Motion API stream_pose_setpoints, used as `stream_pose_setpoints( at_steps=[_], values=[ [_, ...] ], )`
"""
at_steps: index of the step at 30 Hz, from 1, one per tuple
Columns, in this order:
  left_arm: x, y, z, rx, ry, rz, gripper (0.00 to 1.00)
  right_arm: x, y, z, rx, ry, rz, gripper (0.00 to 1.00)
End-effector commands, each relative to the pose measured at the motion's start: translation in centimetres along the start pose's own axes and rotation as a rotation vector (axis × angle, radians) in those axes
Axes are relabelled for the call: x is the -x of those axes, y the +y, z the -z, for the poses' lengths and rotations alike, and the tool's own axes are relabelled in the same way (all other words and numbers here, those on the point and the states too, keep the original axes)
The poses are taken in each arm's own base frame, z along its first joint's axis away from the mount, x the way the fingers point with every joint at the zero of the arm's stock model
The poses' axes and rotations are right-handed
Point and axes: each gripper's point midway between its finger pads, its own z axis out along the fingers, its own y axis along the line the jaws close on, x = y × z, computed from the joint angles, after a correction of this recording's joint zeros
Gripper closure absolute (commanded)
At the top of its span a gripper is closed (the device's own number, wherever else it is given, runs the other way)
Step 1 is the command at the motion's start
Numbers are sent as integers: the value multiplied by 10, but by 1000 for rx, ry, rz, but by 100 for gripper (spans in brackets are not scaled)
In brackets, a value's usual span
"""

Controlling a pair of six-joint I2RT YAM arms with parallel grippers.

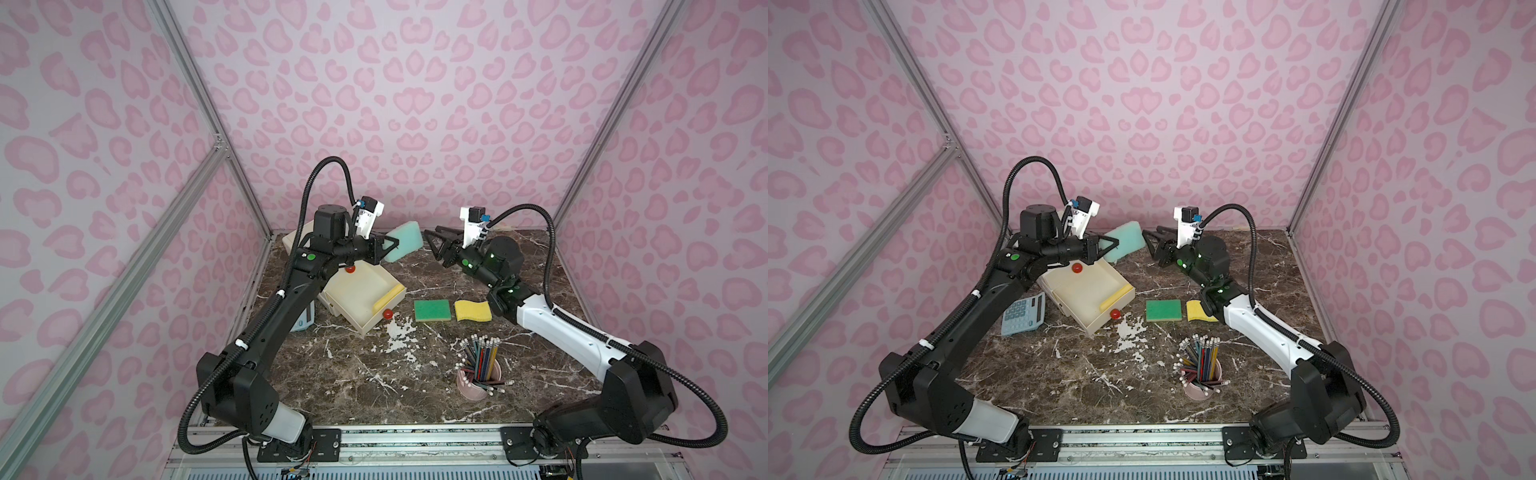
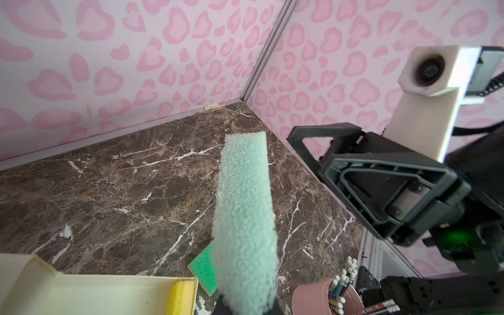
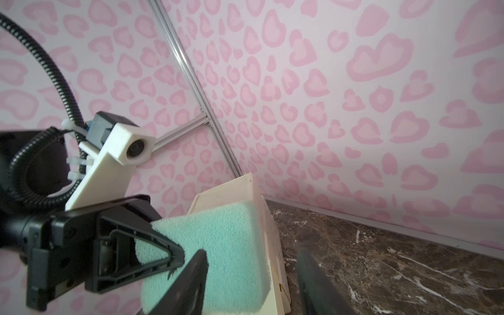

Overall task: Take the sponge out of the drawer
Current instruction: Pick up the sponge from the drawer.

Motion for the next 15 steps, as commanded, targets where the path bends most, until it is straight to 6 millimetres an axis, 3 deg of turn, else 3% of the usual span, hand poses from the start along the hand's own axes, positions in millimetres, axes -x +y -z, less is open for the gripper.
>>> stream_pose_setpoints(
  at_steps=[1, 4, 8, 15],
  values=[
    [-10, -22, 4, -126, 43, -67, 97, -39, 31, 14, 245, 202, 105, 45],
    [-12, -36, 8, -203, 43, -97, 97, -53, 32, 22, 271, 270, 145, 44],
    [-15, -39, 8, -223, 51, -104, 97, -58, 55, 36, 412, 259, 160, 44],
    [-20, -49, 13, -255, 55, -144, 97, -55, 50, 35, 384, 247, 138, 45]
  ],
)
